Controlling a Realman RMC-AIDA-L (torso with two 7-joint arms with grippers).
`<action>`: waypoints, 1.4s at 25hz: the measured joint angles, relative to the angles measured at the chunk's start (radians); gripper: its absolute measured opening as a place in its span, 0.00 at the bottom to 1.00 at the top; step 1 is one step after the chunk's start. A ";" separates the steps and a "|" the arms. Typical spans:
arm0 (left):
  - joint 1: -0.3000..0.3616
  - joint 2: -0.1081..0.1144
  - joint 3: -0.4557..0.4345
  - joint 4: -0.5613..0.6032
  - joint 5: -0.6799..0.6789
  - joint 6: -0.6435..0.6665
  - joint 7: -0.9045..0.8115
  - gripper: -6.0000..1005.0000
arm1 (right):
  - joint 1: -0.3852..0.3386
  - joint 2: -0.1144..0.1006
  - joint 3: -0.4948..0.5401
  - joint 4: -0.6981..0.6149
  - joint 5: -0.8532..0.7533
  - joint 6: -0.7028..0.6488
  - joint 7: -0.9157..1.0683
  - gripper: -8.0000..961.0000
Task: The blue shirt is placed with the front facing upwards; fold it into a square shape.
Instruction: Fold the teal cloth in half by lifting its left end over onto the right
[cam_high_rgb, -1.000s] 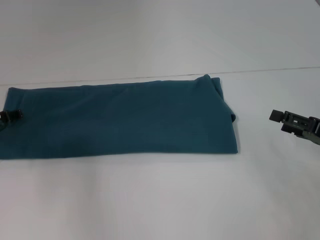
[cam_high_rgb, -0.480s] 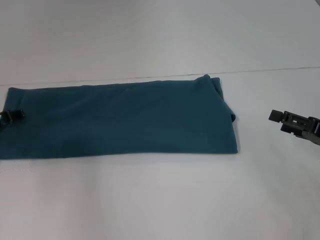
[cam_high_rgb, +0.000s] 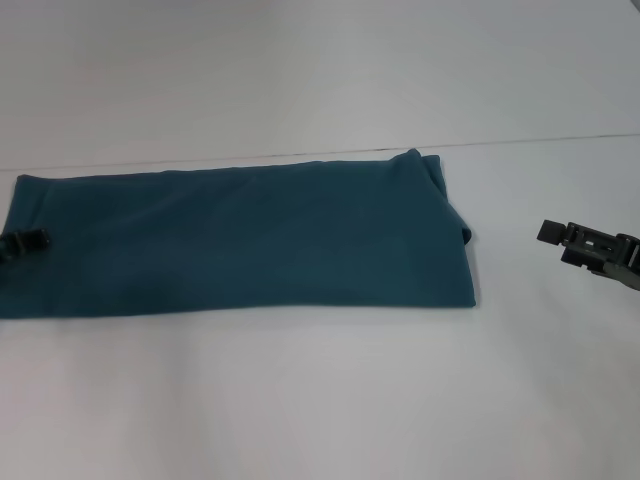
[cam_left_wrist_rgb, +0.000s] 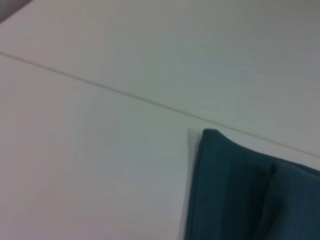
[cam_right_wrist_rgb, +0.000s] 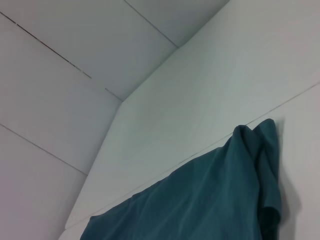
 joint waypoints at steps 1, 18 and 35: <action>-0.001 0.000 0.000 -0.002 0.000 0.003 0.000 0.91 | 0.000 0.000 0.000 0.000 0.000 0.000 0.000 0.99; -0.019 -0.008 0.000 0.023 -0.010 0.105 -0.002 0.89 | 0.006 -0.009 -0.002 0.020 -0.001 0.019 -0.008 0.99; -0.055 -0.055 0.013 0.123 -0.034 0.181 0.004 0.81 | 0.008 -0.011 -0.001 0.022 -0.001 0.041 -0.008 0.99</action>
